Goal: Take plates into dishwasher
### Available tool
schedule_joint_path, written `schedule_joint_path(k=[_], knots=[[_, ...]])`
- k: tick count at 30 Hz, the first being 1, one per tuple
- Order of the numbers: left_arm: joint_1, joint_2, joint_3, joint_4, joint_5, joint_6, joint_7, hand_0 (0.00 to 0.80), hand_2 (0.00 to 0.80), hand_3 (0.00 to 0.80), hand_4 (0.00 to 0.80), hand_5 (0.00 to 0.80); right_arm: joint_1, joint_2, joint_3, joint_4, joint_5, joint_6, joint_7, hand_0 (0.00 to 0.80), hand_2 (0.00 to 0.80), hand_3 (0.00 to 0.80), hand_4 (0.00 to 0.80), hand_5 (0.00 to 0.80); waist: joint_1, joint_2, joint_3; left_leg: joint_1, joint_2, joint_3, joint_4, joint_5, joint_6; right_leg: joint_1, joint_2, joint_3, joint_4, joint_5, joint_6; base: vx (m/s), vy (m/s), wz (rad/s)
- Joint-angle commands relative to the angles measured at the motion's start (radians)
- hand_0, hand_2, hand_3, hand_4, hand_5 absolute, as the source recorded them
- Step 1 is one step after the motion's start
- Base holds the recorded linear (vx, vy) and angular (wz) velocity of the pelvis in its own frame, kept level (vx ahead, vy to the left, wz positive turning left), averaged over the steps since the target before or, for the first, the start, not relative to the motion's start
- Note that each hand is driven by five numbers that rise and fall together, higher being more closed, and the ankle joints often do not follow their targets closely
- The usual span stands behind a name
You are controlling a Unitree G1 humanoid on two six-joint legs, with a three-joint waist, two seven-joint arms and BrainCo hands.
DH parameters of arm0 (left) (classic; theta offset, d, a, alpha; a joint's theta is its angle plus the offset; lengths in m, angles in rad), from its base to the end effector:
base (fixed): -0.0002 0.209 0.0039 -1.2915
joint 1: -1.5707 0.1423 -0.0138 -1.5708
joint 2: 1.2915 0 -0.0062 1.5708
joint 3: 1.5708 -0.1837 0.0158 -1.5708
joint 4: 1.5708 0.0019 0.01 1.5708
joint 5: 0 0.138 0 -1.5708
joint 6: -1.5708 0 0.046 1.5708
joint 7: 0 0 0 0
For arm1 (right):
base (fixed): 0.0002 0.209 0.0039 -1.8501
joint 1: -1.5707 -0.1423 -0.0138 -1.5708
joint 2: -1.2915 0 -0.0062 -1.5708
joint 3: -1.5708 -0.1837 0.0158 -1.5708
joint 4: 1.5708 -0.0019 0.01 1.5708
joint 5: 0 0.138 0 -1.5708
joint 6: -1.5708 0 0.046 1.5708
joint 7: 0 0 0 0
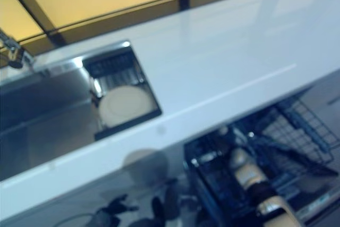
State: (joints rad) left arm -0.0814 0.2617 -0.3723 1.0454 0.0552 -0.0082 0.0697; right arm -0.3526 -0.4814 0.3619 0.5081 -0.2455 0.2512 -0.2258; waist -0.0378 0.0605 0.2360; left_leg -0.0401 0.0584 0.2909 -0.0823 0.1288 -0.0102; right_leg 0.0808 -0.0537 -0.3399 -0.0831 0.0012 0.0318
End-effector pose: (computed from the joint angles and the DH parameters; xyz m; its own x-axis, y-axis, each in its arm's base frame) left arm 0.1266 0.2007 -0.0998 0.5686 0.0923 -0.8174 0.3668 0.8609 0.3524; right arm 0.2568 -0.2128 0.0249 0.9475 -0.1979 -0.2513 -0.0845 0.6028 -0.7934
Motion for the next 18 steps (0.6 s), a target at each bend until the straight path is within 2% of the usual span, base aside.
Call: schedule_joint_path(k=[1,18], knots=[[-0.070,0.028,-0.034,0.031,0.019,-0.013,-0.001,0.000,0.000,0.000,0.000,0.000,0.022,0.038,0.061,0.165,-0.005,0.051,0.042,0.800,0.800,0.800,0.800,0.800,0.025,-0.038,0.020,-0.033,-0.023,-0.059,-0.005,-0.077,-0.022,-0.059,0.041,0.015,0.119,-0.126,-0.082,0.002,-0.020,0.05],[-0.095,0.032,-0.040,0.035,0.021,-0.011,-0.004,0.000,0.000,0.000,0.000,0.000,0.031,0.048,0.064,0.215,0.009,0.039,0.081,0.800,0.800,0.800,0.800,0.800,0.024,-0.042,0.028,-0.033,-0.022,-0.067,-0.005,-0.075,-0.023,-0.065,0.044,0.017,0.128,-0.130,-0.086,-0.004,-0.009,0.03]])
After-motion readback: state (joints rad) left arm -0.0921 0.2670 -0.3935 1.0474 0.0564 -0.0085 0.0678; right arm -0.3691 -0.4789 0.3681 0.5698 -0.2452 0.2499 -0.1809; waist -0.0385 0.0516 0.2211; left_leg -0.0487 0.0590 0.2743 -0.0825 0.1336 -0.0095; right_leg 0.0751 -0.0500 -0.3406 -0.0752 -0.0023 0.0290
